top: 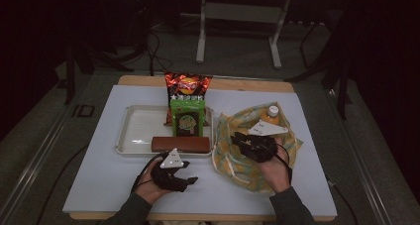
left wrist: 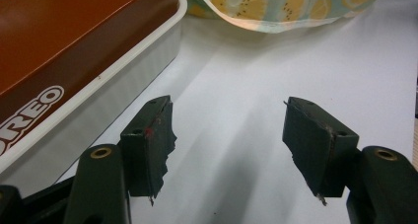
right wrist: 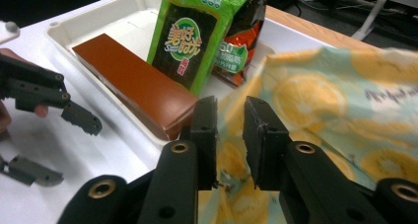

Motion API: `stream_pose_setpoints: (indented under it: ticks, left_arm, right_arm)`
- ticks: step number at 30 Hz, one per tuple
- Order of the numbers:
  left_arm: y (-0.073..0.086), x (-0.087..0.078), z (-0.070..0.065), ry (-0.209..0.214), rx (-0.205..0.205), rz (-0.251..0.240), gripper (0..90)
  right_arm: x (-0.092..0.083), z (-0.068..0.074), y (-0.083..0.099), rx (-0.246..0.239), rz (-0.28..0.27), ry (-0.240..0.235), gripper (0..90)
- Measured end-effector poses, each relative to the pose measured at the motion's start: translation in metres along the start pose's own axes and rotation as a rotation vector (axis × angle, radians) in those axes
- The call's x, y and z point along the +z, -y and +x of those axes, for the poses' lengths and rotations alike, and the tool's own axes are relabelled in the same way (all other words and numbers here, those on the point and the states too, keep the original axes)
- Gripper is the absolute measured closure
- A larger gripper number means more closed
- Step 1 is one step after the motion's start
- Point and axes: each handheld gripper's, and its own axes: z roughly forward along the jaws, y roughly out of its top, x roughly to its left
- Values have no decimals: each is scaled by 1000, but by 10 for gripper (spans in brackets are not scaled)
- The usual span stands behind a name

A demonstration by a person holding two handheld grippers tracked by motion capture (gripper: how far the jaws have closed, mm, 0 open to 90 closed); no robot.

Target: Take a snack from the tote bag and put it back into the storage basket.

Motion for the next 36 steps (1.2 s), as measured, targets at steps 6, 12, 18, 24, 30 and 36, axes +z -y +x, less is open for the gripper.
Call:
stream_pose_setpoints:
  ticks: [6,12,18,24,30,36]
  left_arm:
    - [0,1,-1,0,4,4,356]
    - [-1,1,-2,3,5,2,356]
    - [-2,3,-4,7,12,6,356]
    - [-2,3,-5,5,15,4,357]
    - [-4,1,-7,-10,10,-20,362]
    - [-8,2,-11,-3,-7,-35,365]
  right_arm:
    - [-11,-4,16,-1,12,34,782]
    - [-23,-10,34,23,8,55,809]
    - [-34,-16,56,50,25,85,808]
    - [-44,-28,75,86,38,123,801]
    - [-44,-35,80,108,41,128,798]
    - [-42,-38,83,122,42,123,794]
